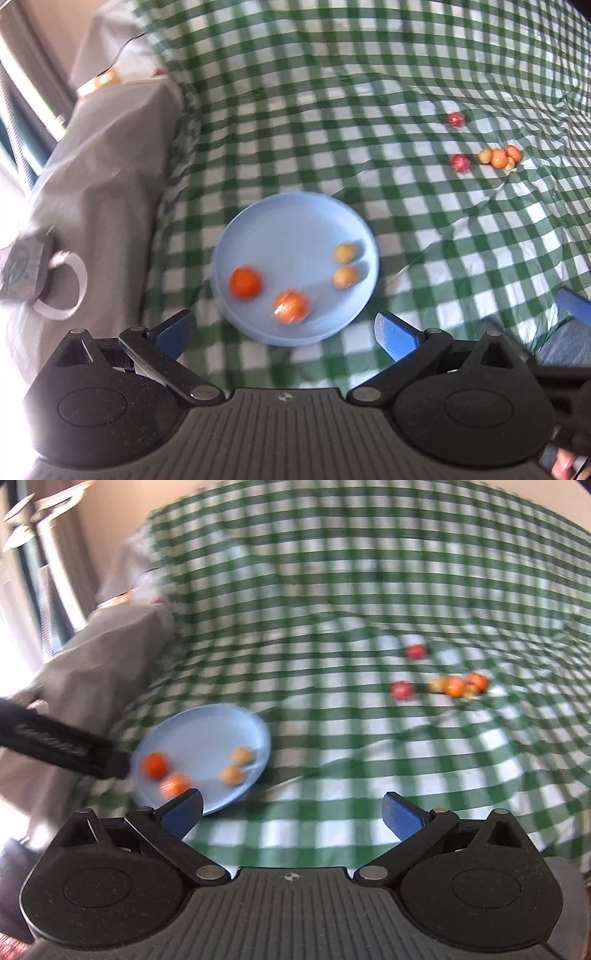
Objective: Organize fruits
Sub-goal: 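Grasp a red fruit with the left tool while the right tool grasps a yellow fruit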
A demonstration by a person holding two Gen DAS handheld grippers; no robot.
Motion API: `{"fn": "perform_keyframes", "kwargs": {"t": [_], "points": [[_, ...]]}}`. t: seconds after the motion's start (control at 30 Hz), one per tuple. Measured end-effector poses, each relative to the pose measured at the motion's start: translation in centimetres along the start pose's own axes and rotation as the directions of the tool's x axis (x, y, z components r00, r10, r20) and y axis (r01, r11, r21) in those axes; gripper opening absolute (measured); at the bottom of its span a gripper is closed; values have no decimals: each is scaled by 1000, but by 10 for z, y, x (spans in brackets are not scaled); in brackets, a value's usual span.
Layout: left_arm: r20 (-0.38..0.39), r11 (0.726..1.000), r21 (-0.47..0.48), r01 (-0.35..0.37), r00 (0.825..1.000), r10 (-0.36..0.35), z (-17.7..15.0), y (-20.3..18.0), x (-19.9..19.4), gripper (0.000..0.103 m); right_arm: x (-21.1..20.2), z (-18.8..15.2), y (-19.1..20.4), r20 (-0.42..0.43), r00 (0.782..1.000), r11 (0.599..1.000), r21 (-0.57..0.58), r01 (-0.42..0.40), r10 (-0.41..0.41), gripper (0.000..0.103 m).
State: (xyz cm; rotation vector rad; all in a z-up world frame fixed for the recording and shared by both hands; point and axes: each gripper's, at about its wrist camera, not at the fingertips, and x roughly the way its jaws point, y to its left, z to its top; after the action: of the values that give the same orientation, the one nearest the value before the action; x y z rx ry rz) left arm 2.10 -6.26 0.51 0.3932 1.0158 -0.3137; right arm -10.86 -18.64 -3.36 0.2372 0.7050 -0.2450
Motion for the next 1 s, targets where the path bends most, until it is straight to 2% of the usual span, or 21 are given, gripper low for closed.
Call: {"fn": "perform_keyframes", "kwargs": {"t": [0.1, 0.17, 0.3, 0.4, 0.47, 0.53, 0.6, 0.7, 0.8, 0.93, 0.97, 1.0], "points": [[18, 998, 58, 2, 1000, -3, 26, -32, 17, 103, 18, 10, -37, 38, 995, 996, 29, 90, -91, 102], [36, 996, 86, 28, 999, -31, 45, -54, 29, 103, 35, 20, -65, 71, 984, 986, 41, 160, -163, 102], [77, 987, 139, 75, 993, -86, 88, -106, 61, 103, 78, 44, -125, 138, 942, 951, 79, 298, -306, 99], [88, 977, 191, 93, 990, -111, 119, -147, 97, 103, 120, 61, -168, 131, 917, 924, 118, 363, -377, 93], [78, 971, 215, 107, 989, -126, 137, -171, 124, 103, 148, 70, -195, 119, 914, 918, 136, 371, -387, 88], [63, 963, 231, 137, 986, -155, 151, -188, 149, 103, 177, 77, -213, 102, 922, 924, 128, 360, -373, 63], [54, 955, 254, 152, 984, -172, 162, -202, 173, 103, 205, 81, -228, 66, 932, 930, 124, 346, -356, 55], [51, 945, 294, 144, 985, -166, 173, -218, 202, 103, 236, 83, -241, 40, 942, 939, 109, 327, -333, 55], [32, 937, 296, 185, 979, -203, 181, -228, 222, 103, 256, 84, -242, 43, 944, 944, 56, 324, -327, 54], [-1, 937, 285, 203, 977, -212, 189, -238, 239, 102, 269, 83, -238, 84, 944, 947, -10, 322, -320, 54], [7, 938, 277, 209, 976, -220, 188, -238, 238, 92, 268, 83, -238, 90, 943, 947, -13, 322, -319, 52], [22, 938, 267, 222, 971, -237, 187, -237, 236, 79, 268, 83, -238, 94, 945, 949, -16, 316, -313, 39]]}}
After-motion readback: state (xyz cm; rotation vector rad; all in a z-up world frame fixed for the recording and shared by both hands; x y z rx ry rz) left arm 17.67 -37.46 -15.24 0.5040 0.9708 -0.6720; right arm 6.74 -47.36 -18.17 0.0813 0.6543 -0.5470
